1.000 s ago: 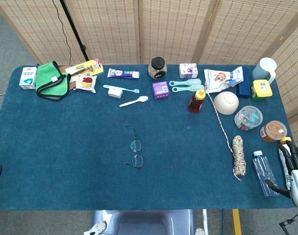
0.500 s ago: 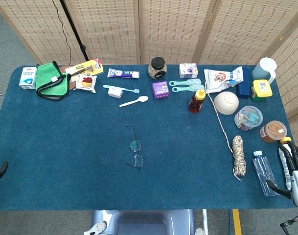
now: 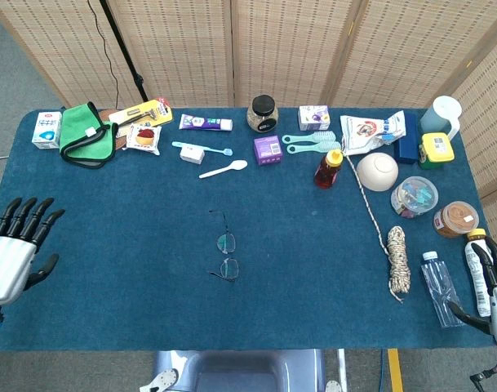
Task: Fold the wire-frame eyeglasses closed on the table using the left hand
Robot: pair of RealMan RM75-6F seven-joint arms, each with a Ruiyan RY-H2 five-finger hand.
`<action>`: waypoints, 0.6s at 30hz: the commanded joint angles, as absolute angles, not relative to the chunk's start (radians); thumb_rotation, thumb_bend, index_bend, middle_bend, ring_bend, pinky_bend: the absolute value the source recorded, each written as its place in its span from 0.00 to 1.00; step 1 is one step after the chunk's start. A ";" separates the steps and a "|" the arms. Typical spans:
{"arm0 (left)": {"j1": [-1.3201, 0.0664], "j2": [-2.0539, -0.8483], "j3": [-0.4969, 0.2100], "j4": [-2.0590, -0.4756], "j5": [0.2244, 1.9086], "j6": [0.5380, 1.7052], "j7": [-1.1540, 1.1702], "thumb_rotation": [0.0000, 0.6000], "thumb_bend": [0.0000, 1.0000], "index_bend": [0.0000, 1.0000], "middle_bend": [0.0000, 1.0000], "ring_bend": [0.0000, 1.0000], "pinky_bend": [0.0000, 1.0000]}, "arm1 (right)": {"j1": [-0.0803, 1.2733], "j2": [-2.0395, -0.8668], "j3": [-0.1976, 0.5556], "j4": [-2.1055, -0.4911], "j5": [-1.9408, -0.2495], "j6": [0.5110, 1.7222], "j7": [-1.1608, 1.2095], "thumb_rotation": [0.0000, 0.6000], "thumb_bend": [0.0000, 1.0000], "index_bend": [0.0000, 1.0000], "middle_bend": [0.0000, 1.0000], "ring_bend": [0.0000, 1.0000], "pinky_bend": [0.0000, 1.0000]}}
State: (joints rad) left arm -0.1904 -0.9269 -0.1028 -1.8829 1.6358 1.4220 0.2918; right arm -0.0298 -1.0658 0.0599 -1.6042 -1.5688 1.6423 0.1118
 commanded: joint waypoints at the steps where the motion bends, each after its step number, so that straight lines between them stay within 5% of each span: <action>1: -0.255 -0.932 -0.108 -1.874 1.711 1.364 0.335 1.00 0.30 0.15 0.09 0.03 0.02 | -0.033 -1.066 0.059 -1.605 -1.570 1.646 0.111 1.00 0.02 0.06 0.00 0.00 0.02; 18: -0.488 -1.037 -0.144 -1.868 1.835 1.126 0.490 1.00 0.30 0.13 0.07 0.00 0.01 | -0.056 -1.061 0.058 -1.612 -1.568 1.676 0.109 1.00 0.02 0.06 0.00 0.00 0.02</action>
State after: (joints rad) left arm -0.4723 -1.0226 -0.1375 -1.8694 1.8320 1.1434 0.4714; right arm -0.0562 -1.0609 0.0578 -1.6122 -1.5683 1.6756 0.1087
